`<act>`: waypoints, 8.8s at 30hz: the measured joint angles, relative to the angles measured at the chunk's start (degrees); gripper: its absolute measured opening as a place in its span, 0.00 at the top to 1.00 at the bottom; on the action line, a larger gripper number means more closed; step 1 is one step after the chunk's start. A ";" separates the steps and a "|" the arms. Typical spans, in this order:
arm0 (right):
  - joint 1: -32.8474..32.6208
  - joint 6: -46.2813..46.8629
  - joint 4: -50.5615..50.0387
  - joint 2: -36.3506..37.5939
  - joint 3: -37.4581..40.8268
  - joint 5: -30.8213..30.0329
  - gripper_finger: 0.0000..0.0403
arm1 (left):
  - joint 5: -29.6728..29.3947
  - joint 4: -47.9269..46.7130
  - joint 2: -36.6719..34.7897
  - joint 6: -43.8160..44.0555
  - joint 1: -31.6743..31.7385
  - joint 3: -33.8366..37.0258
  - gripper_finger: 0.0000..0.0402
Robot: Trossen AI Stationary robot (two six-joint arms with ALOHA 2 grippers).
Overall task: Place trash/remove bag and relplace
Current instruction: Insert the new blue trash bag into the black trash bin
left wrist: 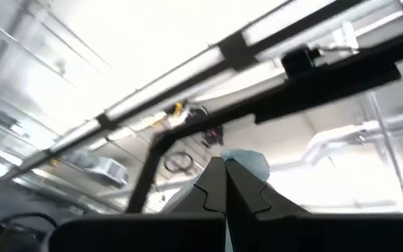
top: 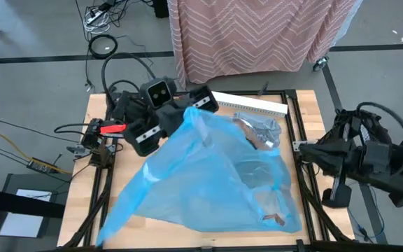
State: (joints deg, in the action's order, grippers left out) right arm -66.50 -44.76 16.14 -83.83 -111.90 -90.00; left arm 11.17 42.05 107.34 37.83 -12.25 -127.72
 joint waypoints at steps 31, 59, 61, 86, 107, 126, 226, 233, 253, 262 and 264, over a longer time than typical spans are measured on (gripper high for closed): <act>12.98 0.78 -18.67 24.67 36.49 -0.04 0.63 | 15.63 7.63 -0.62 10.44 2.65 0.00 0.99; -2.43 81.37 -32.78 30.79 57.36 37.74 1.00 | 44.09 -4.74 -5.01 7.84 7.87 0.00 1.00; -3.97 102.44 -47.78 27.79 54.90 37.92 1.00 | 45.80 -5.68 -4.98 9.00 8.15 0.00 1.00; 15.33 142.54 -83.76 -10.67 49.77 56.45 1.00 | 38.74 -7.70 -12.54 1.31 14.12 0.00 1.00; 42.20 91.96 -51.23 -10.43 49.96 53.93 1.00 | 37.86 -7.92 -13.40 0.47 14.14 0.00 1.00; 40.98 88.05 -71.12 1.88 31.09 51.33 1.00 | 16.65 10.82 -8.84 -4.73 13.98 -0.02 1.00; 56.98 20.88 32.51 -21.49 31.28 84.74 0.87 | 27.28 14.50 -4.47 0.09 3.74 -7.17 0.99; 53.26 13.46 29.88 -18.77 31.26 71.67 1.00 | 31.08 11.80 -4.60 -1.39 5.58 -6.18 0.99; 46.71 37.47 -42.61 5.26 31.26 29.45 1.00 | 23.91 48.00 -4.46 21.08 5.81 10.28 1.00; 46.34 40.39 -41.71 6.70 31.23 39.06 1.00 | 13.88 47.79 -0.66 16.21 6.07 13.09 1.00; 46.38 40.18 -42.10 5.28 31.23 39.32 1.00 | 12.10 47.78 1.08 17.47 6.98 12.22 1.00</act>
State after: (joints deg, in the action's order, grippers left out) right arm -20.12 -4.58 -25.95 -78.55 -80.66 -50.68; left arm 23.27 89.84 108.43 55.30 -5.27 -115.51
